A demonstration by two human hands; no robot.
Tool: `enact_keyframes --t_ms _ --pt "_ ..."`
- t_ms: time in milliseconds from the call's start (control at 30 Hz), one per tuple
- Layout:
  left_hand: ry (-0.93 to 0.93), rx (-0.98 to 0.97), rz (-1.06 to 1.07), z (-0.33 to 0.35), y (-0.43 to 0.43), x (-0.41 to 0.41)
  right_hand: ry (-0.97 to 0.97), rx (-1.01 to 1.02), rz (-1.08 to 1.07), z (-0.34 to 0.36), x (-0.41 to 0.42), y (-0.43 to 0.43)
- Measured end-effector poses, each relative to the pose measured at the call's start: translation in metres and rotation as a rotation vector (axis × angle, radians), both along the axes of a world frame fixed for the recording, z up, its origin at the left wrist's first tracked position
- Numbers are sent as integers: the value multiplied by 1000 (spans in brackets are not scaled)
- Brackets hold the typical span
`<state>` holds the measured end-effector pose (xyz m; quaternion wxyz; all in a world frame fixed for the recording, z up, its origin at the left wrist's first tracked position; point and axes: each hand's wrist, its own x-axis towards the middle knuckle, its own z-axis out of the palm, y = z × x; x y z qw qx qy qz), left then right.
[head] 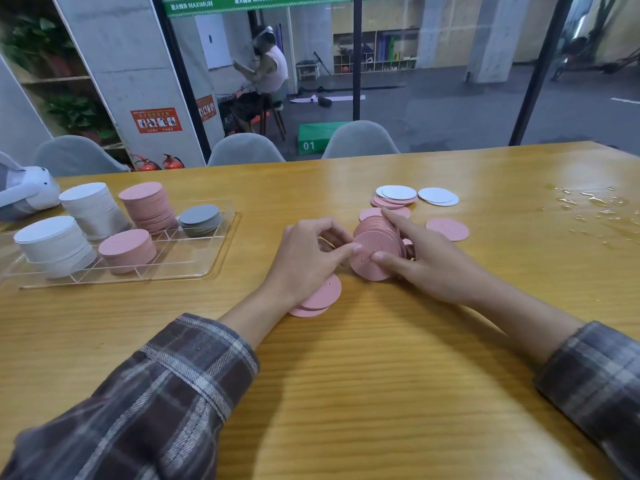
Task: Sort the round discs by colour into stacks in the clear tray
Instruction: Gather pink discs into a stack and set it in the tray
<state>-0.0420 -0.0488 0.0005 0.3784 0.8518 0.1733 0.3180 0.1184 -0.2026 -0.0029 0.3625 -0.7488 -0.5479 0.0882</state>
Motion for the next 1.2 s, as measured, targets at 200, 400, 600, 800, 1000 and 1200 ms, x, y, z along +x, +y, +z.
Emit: enact_keyframes --t_ms 200,400,600,800,1000,1200 --pt "259 191 -70 14 31 -19 62 26 -49 -3 3 1" --pt "500 -11 -252 23 49 -36 76 22 -55 -5 5 2" --pt "433 36 -216 19 43 -32 79 33 -42 -6 4 1" --pt "240 54 -177 13 34 -24 106 16 -23 -3 2 1" --pt "37 -11 -203 12 26 -17 202 -4 38 1 -2 -1" --pt "-76 73 -122 2 14 -10 277 -22 101 3 -5 -1"
